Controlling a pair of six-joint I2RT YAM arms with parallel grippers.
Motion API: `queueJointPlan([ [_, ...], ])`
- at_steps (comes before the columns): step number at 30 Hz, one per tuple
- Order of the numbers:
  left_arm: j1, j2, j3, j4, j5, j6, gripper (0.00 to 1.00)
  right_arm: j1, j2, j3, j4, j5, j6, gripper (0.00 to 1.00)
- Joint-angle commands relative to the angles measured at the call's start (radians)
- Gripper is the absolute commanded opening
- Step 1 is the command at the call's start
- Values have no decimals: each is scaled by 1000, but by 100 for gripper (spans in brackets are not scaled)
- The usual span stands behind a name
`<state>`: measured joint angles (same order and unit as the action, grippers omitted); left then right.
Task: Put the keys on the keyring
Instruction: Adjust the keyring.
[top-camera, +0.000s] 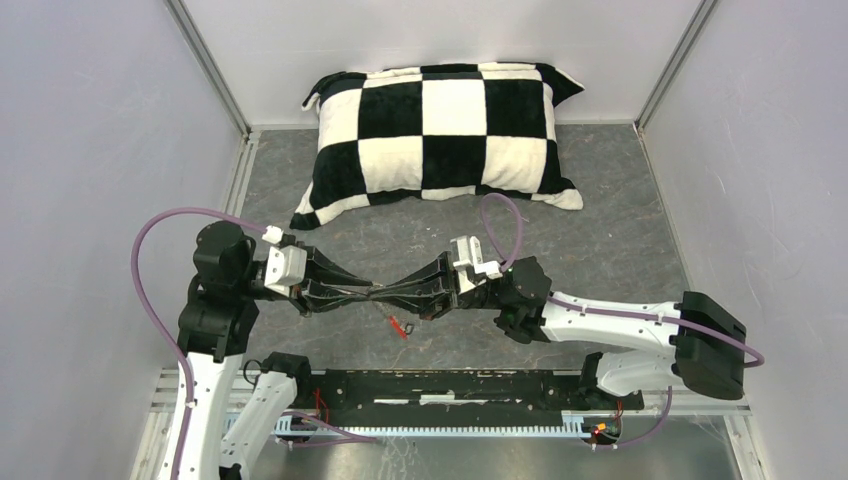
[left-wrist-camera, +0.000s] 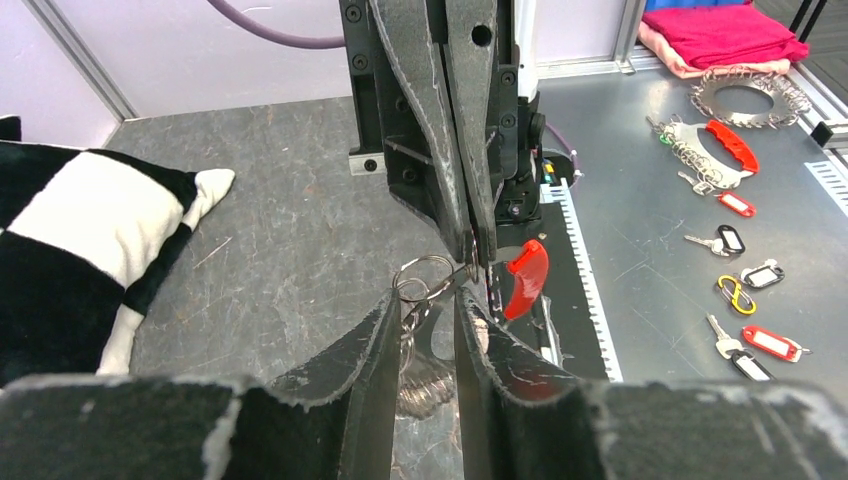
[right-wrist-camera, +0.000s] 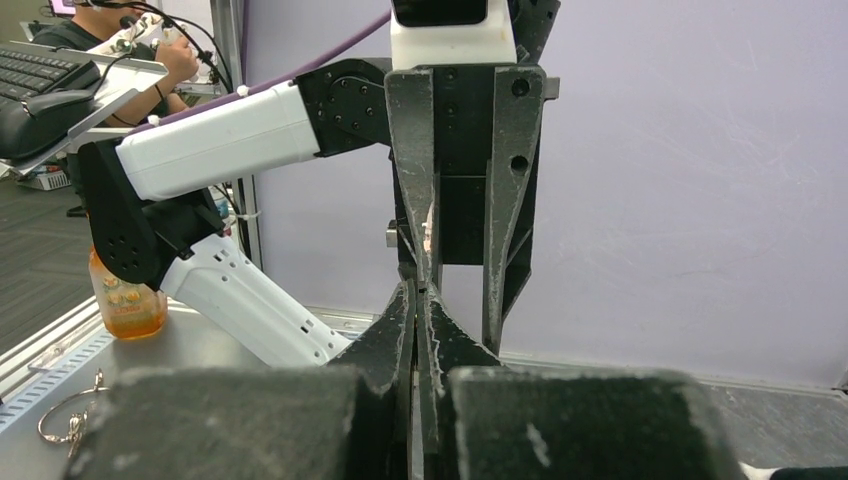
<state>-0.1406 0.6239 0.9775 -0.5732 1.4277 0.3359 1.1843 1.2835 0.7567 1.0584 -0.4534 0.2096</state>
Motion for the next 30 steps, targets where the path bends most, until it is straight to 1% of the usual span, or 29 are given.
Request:
queueJointPlan([
  [1,1,15,22,2,41,-13,32,3,24,33,82,-9,20,0],
  [9,1,9,15,-3,91,-45,32,3,32,35,86,26,9,1],
  [18,1,-45,-19,-21,-10,3,36,2,-15,19,58,50,-21,0],
  [30,1,-39,-8,-23,7,-15,37,2,-10,13,78,53,-8,0],
])
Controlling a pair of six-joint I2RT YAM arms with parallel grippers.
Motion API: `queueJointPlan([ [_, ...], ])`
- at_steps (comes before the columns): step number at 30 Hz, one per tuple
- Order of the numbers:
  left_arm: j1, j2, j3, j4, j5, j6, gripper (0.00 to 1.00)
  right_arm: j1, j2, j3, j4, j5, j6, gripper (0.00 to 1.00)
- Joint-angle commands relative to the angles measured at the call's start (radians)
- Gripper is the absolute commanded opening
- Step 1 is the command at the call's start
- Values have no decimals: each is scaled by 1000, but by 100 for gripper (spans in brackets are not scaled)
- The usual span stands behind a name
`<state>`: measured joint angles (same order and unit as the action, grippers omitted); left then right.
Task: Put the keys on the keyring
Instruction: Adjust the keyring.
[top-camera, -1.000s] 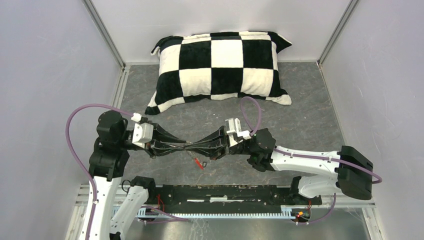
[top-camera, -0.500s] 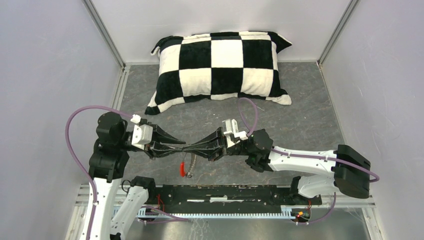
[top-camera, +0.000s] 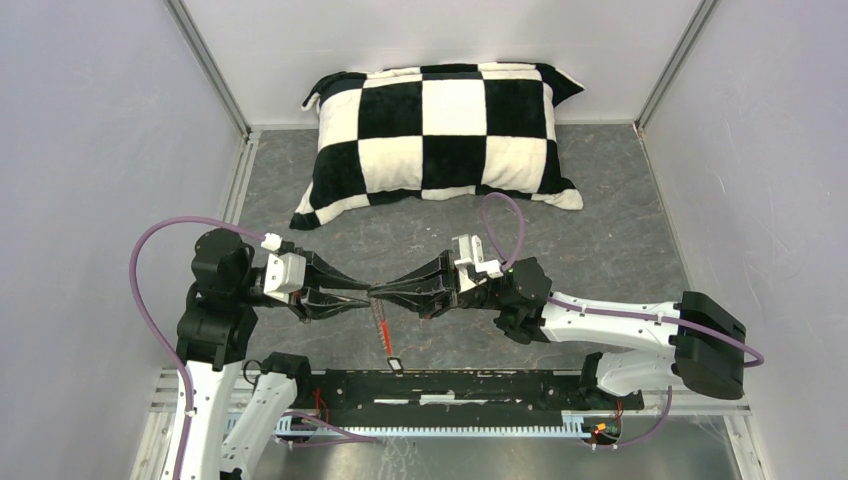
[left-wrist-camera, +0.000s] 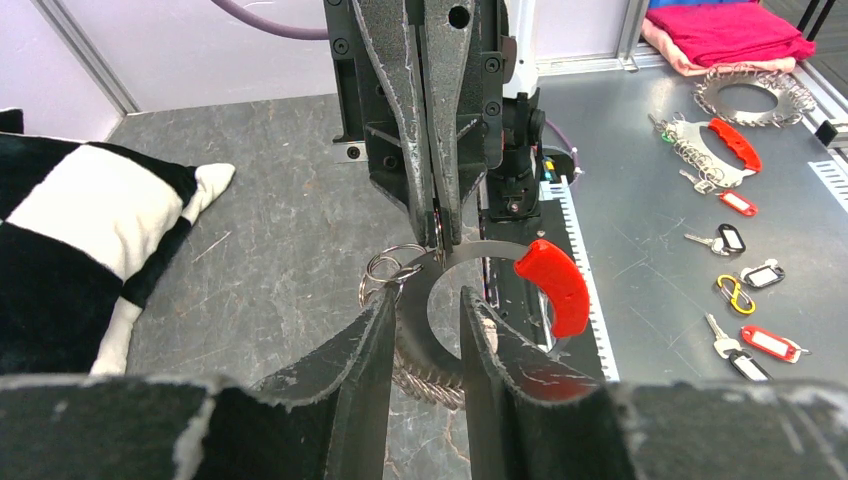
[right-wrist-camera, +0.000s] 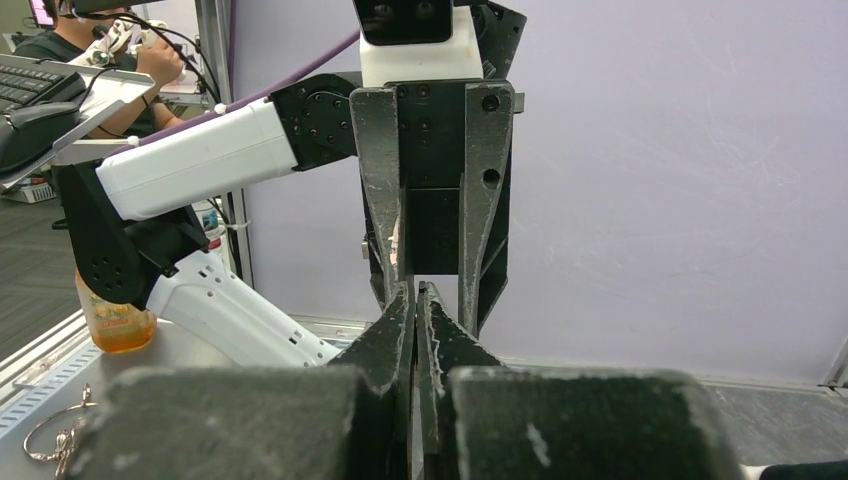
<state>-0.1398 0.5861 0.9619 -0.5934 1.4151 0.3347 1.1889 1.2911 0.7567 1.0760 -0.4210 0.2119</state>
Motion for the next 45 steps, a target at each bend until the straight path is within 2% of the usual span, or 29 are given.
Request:
queueJointPlan([
  [1,0,-2,9,-2,23,-14,37,-2,-15,15,61,21,-11,0],
  [18,0,42,33,-4,61,5,34,-2,43,47,96,9,14,0],
  [23,0,33,19,-2,32,-12,10,-2,41,46,116,19,11,0],
  [29,0,21,3,-3,25,-4,11,-1,35,46,140,28,4,0],
  [32,0,25,10,-4,21,6,3,2,44,46,155,24,8,0],
  [35,0,17,10,-3,-4,6,2,3,35,37,163,29,13,1],
  [38,0,-10,0,-2,-40,42,2,1,-5,9,144,44,14,23],
  [42,0,-85,-17,0,-119,207,2,-13,-120,8,-105,-2,-78,36],
  [45,0,-106,-22,1,-138,280,2,-23,-193,62,-341,-31,-166,40],
])
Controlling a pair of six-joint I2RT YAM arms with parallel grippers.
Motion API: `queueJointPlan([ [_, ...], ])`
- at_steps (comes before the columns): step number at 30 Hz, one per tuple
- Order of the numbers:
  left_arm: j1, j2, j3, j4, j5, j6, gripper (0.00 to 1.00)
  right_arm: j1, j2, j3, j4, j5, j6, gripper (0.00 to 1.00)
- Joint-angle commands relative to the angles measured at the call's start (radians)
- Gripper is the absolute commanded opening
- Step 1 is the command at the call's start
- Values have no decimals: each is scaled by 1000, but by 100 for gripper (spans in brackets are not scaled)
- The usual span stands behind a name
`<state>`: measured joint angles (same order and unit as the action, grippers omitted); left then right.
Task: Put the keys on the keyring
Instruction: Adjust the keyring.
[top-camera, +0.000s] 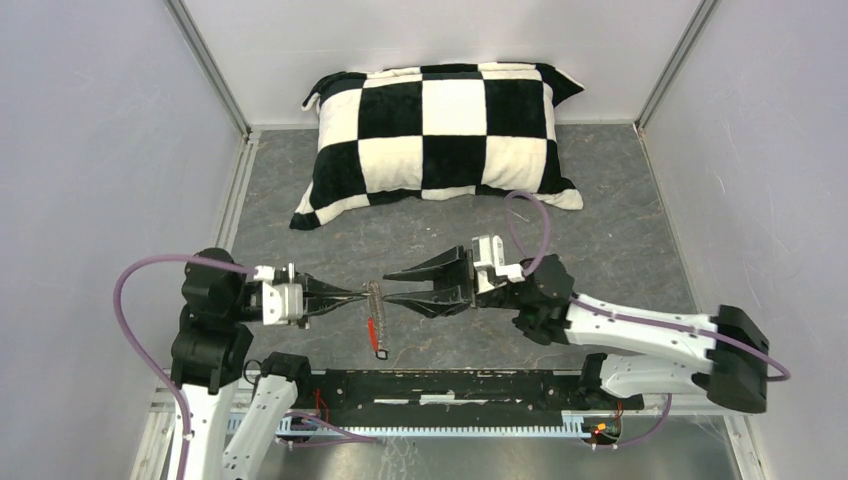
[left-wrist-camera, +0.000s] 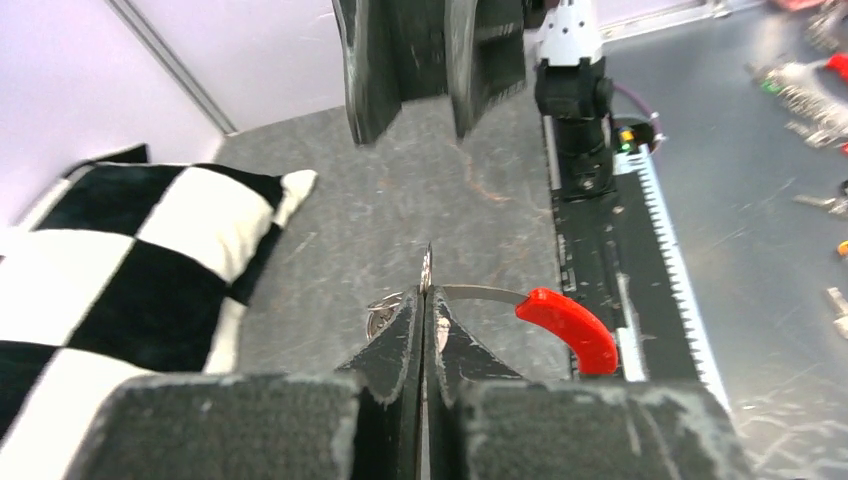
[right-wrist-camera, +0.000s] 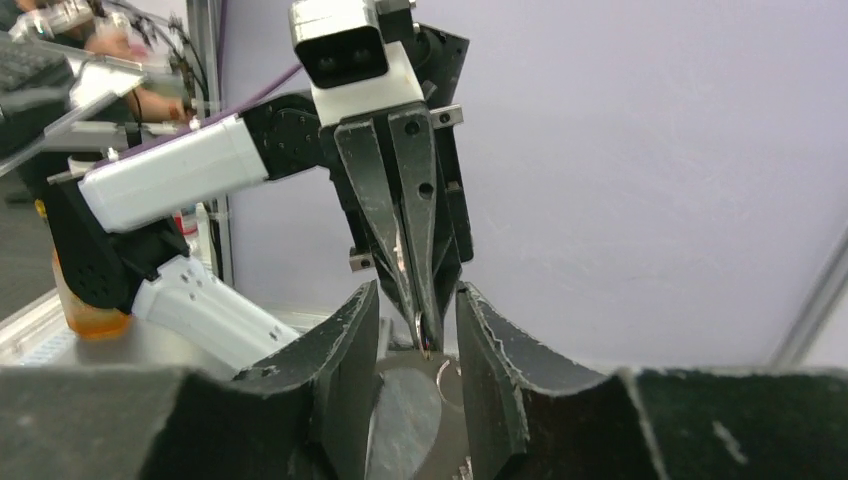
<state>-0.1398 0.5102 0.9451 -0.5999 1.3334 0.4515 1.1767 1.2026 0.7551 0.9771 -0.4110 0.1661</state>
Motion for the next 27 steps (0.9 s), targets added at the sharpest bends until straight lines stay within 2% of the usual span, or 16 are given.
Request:
queueJointPlan([
  [1,0,-27,-3,7,-54,169,2,-15,-112,97,-338,-56,-154,41],
  [7,0,-19,4,10,-38,214,2,-17,-15,420,-876,-141,-334,39],
  [14,0,5,9,11,-66,216,2,13,122,697,-1318,-36,-517,38],
  [18,0,7,0,11,-86,220,2,49,164,788,-1440,42,-572,37],
  [22,0,4,-6,12,-96,225,2,70,166,803,-1460,71,-585,35],
  [25,0,-2,-5,11,-91,233,2,79,181,836,-1491,95,-589,29],
  [27,0,-13,-8,8,-80,248,2,85,180,841,-1494,122,-595,28],
])
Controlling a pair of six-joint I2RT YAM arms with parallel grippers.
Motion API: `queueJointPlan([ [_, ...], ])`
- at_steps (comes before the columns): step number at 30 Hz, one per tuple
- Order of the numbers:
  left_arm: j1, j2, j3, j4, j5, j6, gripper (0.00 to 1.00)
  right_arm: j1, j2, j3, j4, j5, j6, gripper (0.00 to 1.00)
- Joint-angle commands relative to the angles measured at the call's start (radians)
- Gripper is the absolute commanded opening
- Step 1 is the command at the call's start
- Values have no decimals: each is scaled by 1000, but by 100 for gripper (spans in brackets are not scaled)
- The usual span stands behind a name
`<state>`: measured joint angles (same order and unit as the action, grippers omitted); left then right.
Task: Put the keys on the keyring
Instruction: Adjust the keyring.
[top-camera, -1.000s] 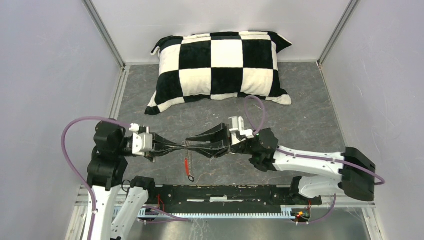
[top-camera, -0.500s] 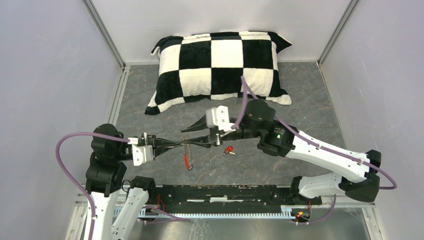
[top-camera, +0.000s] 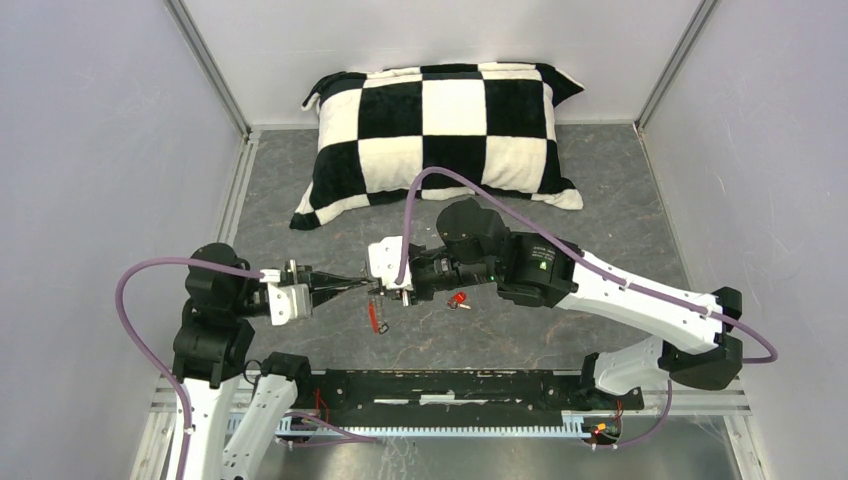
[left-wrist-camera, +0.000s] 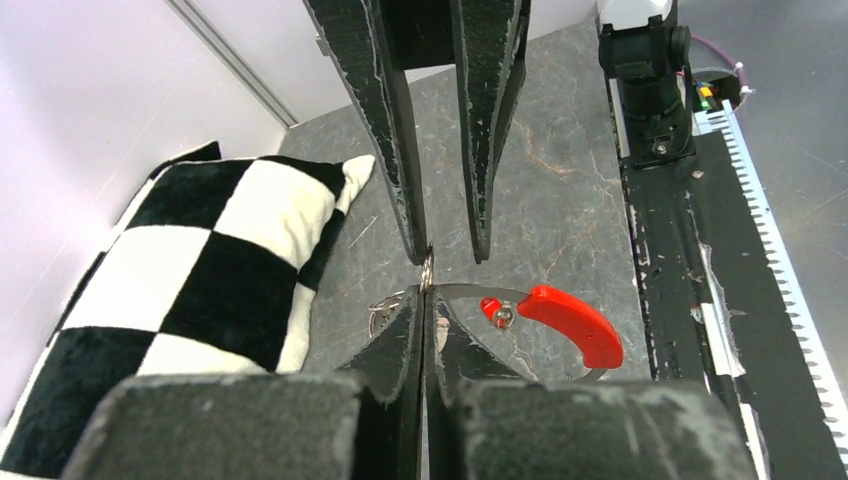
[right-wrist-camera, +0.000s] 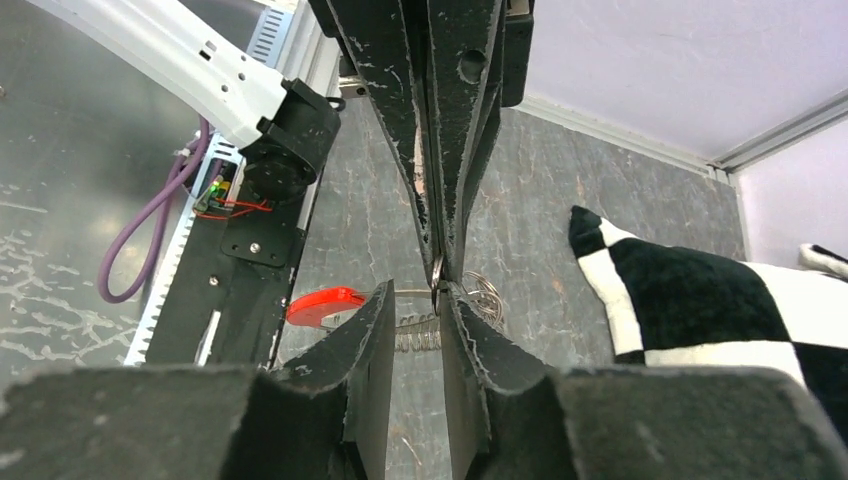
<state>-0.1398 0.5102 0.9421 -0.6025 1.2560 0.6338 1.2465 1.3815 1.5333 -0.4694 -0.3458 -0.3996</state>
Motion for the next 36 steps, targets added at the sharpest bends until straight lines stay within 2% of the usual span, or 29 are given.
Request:
queueJointPlan([
  [1,0,-20,-3,-14,6,105,2,20,-7,57,-42,65,-34,29],
  [3,0,-36,-2,-74,18,224,2,25,-35,28,-12,75,-45,33],
  [6,0,-59,-6,-86,12,299,2,27,-105,-56,56,110,-60,43],
  [13,0,-58,18,-86,4,460,2,28,-205,-181,223,156,-62,41],
  [19,-1,-73,11,-85,-18,589,2,58,-178,-173,245,135,-72,41],
  [36,0,-67,32,-85,-21,610,2,203,-65,-71,190,424,-181,38],
])
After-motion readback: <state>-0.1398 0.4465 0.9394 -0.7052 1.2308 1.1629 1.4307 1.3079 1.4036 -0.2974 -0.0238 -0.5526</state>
